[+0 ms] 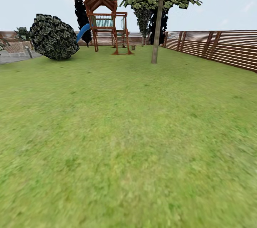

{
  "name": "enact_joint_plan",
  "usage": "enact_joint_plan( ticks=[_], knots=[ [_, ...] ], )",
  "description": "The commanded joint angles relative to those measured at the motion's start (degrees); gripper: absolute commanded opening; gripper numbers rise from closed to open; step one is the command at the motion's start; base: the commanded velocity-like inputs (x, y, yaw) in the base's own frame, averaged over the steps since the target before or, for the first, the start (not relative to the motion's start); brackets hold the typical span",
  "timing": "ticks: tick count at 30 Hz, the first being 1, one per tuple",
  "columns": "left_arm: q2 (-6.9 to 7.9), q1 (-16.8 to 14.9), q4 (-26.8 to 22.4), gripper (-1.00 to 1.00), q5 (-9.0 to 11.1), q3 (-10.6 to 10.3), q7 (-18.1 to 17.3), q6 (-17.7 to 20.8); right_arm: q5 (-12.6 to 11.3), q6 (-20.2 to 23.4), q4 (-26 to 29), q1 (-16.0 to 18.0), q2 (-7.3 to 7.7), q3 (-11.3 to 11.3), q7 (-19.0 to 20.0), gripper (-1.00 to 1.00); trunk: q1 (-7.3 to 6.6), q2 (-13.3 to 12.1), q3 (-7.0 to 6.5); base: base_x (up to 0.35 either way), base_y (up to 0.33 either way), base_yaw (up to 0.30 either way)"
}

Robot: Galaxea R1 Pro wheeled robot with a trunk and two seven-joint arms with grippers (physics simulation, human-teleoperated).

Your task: Take the three Easter eggs out of the wicker basket on the lawn in the garden, then place them on the lawn next to a single tree (choose any tree) so that all three eggs are next to the same tree and none are left in the basket.

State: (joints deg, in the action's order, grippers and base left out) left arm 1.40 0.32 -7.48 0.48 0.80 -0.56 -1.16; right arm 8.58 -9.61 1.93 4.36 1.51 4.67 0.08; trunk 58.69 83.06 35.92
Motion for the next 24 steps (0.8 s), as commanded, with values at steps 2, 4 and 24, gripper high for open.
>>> enact_joint_plan(
  ticks=[2, 4, 24],
  knots=[
    [0.00, 0.0, -0.1, 1.00, 0.1, 0.1, -0.1, -0.1, 0.1, -0.2, -0.1, 0.0, 0.05, 0.4, 0.0, 1.00, 0.04, 0.0, 0.04, 0.342, 0.000, 0.000],
    [0.00, 0.0, -0.1, 1.00, 0.1, 0.1, -0.1, -0.1, 0.2, -0.1, -0.1, 0.0, 0.06, 0.4, 0.0, 1.00, 0.04, 0.0, 0.04, 0.342, 0.000, 0.000],
    [0.00, 0.0, -0.1, 1.00, 0.0, 0.1, -0.1, -0.1, -0.2, 0.3, -0.2, 0.0, -0.25, 0.4, 0.0, 1.00, 0.04, 0.0, 0.04, 0.342, 0.000, -0.076]
  ],
)
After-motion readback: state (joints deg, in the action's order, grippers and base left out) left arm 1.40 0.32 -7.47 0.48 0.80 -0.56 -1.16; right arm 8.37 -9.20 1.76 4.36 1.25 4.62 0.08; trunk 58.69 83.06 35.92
